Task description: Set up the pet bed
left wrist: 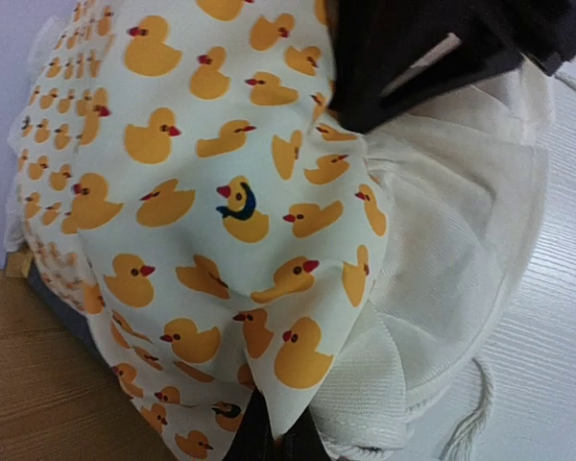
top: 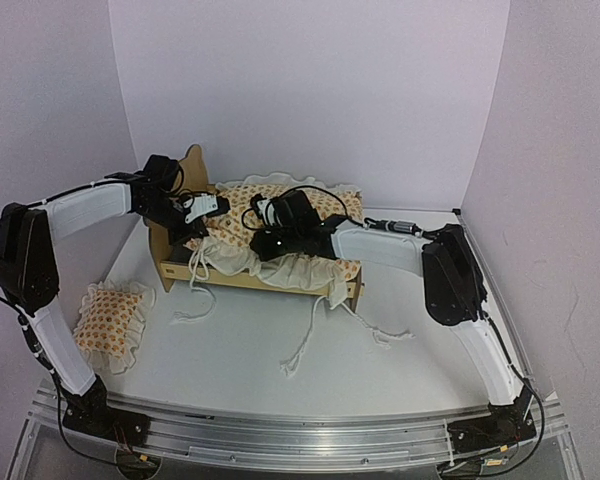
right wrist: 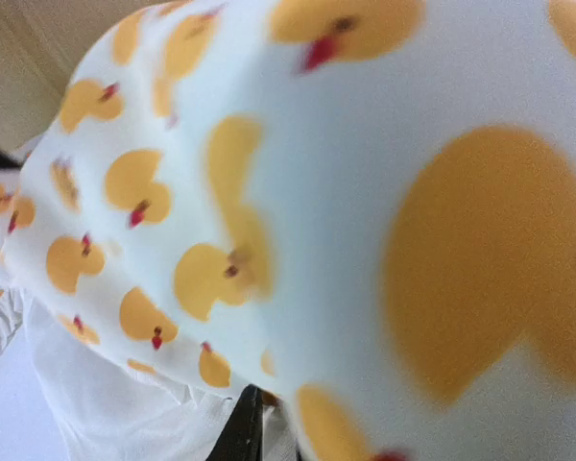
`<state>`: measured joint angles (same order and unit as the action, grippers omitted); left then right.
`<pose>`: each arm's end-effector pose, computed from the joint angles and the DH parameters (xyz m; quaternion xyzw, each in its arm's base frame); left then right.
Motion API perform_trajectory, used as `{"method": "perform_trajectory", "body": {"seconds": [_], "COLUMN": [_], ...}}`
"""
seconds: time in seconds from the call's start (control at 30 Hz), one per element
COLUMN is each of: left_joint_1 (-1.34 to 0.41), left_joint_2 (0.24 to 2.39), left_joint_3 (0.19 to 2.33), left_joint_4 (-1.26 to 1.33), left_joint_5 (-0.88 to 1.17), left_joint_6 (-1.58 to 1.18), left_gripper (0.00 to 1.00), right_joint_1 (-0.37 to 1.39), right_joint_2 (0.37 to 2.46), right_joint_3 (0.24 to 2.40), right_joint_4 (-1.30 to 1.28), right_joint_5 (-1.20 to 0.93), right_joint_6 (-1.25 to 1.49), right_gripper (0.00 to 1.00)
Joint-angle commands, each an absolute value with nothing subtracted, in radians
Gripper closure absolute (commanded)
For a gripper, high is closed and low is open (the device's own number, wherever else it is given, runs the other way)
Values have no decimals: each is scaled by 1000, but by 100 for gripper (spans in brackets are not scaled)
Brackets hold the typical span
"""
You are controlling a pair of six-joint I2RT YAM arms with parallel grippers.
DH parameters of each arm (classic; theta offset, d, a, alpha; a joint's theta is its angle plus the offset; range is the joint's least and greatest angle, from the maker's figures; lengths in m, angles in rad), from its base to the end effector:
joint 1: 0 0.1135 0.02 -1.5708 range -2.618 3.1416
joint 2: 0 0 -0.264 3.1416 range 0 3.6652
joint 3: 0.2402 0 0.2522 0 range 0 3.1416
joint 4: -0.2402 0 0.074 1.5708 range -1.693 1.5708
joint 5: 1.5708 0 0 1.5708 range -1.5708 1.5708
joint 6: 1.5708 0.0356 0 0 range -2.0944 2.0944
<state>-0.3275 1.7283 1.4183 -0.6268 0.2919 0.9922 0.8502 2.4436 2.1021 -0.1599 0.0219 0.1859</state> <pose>0.3537 -0.1310 0.2696 0.6121 0.7149 -0.0300 0.3366 0.3762 0.4272 0.2050 -0.2753 0.8152 0.2441 0.4474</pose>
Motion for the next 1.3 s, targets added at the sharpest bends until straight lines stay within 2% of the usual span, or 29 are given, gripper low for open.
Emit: {"method": "perform_trajectory", "body": {"seconds": [0.0,0.2,0.3,0.4,0.5,0.6,0.63,0.9,1.27], "left_joint_1": [-281,-269,-269,-271,-271,-270,-270,-270,-271], "left_joint_2": [1724,1737,1739,1731,1726,1726,1728,1730,1726], "left_joint_3": [1530,1566,1551,1526,1521,1522,1522,1520,1513], "left_joint_4": [-558,-541,-572,-577,-581,-581,-580,-580,-582], "left_joint_5": [279,313,365,376,379,383,384,389,393], "left_joint_6": [955,934,939,935,929,926,924,915,914], "left_gripper": [100,100,100,100,100,100,100,100,100], "right_joint_1": [885,921,960,980,990,990,990,990,984], "right_joint_2": [2297,2254,2332,2424,2479,2547,2573,2666,2728], "right_joint_3": [2125,2037,2102,2168,2203,2273,2299,2365,2449], "right_joint_4": [-82,191,204,204,205,200,196,167,161], "right_joint_5": [-109,-227,-263,-245,-188,-229,-234,-140,-28], "right_joint_6": [30,68,89,189,267,336,366,418,385], "right_gripper": [83,75,64,60,67,78,79,80,75]}}
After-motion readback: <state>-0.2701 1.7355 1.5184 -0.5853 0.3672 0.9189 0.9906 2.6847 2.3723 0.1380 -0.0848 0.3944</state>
